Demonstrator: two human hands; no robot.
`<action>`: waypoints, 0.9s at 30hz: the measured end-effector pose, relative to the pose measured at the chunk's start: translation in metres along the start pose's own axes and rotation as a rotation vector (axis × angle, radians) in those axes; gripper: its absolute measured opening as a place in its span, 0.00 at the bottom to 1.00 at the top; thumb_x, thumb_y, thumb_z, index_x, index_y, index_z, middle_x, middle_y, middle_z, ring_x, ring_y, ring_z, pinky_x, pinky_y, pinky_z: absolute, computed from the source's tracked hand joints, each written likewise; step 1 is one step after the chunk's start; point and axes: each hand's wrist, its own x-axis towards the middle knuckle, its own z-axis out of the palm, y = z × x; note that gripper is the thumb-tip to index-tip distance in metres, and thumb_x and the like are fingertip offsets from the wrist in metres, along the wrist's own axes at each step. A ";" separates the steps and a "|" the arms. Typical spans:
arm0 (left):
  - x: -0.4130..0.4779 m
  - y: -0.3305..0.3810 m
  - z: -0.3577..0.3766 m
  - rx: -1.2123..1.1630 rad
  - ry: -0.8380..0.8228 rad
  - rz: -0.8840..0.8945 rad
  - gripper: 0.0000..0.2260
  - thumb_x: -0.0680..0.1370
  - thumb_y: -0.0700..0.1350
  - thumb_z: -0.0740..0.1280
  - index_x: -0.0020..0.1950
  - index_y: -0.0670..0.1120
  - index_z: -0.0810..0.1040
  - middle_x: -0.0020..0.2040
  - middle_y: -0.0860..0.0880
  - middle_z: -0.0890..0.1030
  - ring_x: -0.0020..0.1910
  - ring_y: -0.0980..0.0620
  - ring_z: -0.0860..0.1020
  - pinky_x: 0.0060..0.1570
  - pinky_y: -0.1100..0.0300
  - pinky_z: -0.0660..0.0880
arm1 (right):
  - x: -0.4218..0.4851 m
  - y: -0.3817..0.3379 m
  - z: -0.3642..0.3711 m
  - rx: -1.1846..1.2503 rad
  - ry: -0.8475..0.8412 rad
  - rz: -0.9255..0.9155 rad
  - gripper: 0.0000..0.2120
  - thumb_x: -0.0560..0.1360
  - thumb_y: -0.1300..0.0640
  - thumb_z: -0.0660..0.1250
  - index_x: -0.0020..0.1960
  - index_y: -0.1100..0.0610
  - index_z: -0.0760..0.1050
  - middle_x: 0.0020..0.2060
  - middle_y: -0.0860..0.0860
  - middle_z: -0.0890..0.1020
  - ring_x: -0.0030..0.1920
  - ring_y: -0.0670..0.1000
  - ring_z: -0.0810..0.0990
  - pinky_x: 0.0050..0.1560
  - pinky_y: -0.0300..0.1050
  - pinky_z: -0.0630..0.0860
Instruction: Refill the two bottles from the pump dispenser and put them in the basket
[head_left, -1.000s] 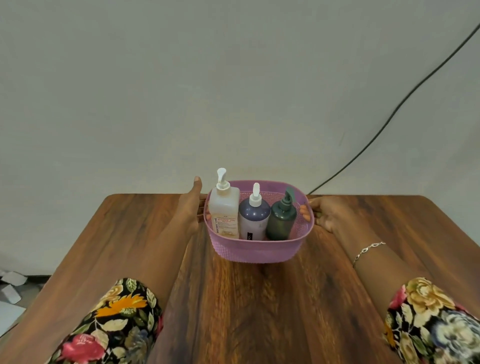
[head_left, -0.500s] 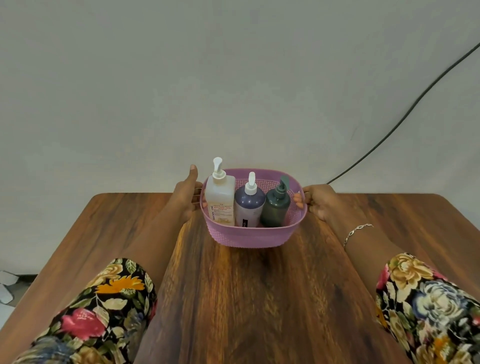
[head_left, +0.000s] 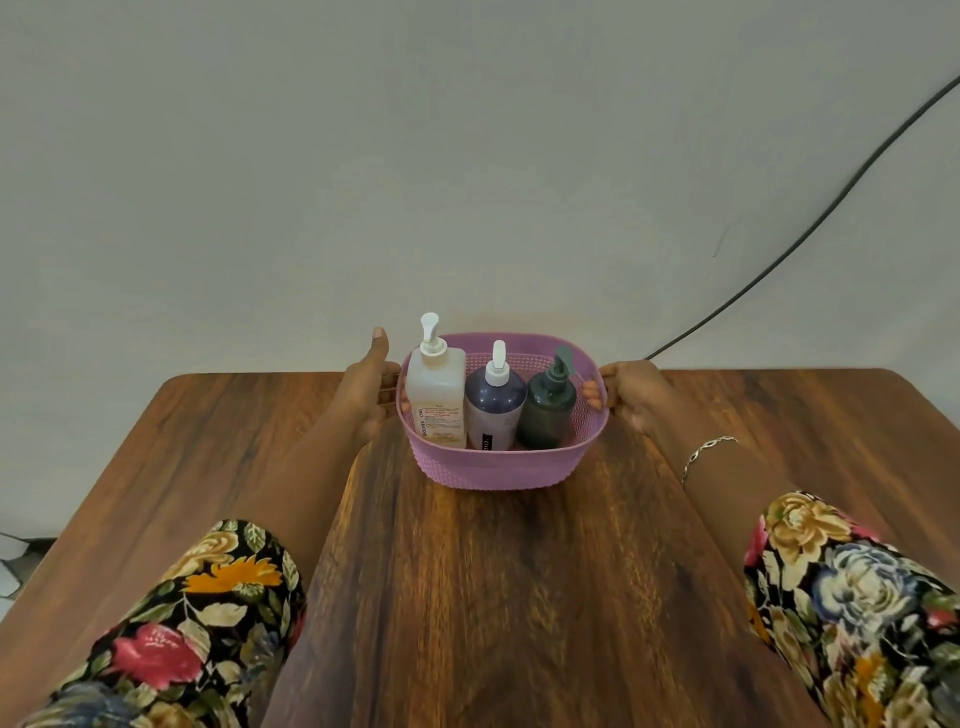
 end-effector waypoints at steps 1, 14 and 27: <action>0.000 0.000 0.000 0.000 -0.001 0.000 0.33 0.78 0.63 0.50 0.66 0.37 0.70 0.61 0.42 0.76 0.54 0.45 0.75 0.63 0.48 0.71 | 0.001 0.001 0.001 -0.003 -0.004 -0.003 0.14 0.77 0.73 0.54 0.60 0.70 0.72 0.38 0.58 0.77 0.35 0.51 0.77 0.37 0.40 0.79; 0.001 -0.013 0.003 0.133 0.043 0.130 0.27 0.80 0.59 0.49 0.64 0.41 0.73 0.57 0.46 0.77 0.47 0.50 0.76 0.49 0.58 0.73 | 0.004 0.007 0.003 -0.064 0.014 -0.055 0.13 0.75 0.74 0.58 0.58 0.69 0.73 0.39 0.57 0.77 0.40 0.52 0.77 0.46 0.44 0.78; -0.047 -0.041 0.003 0.122 0.049 0.242 0.21 0.80 0.57 0.54 0.45 0.44 0.78 0.46 0.49 0.81 0.51 0.47 0.79 0.55 0.53 0.76 | -0.057 0.028 -0.007 -0.098 0.089 -0.165 0.13 0.75 0.74 0.55 0.52 0.66 0.76 0.41 0.55 0.77 0.47 0.54 0.75 0.57 0.52 0.75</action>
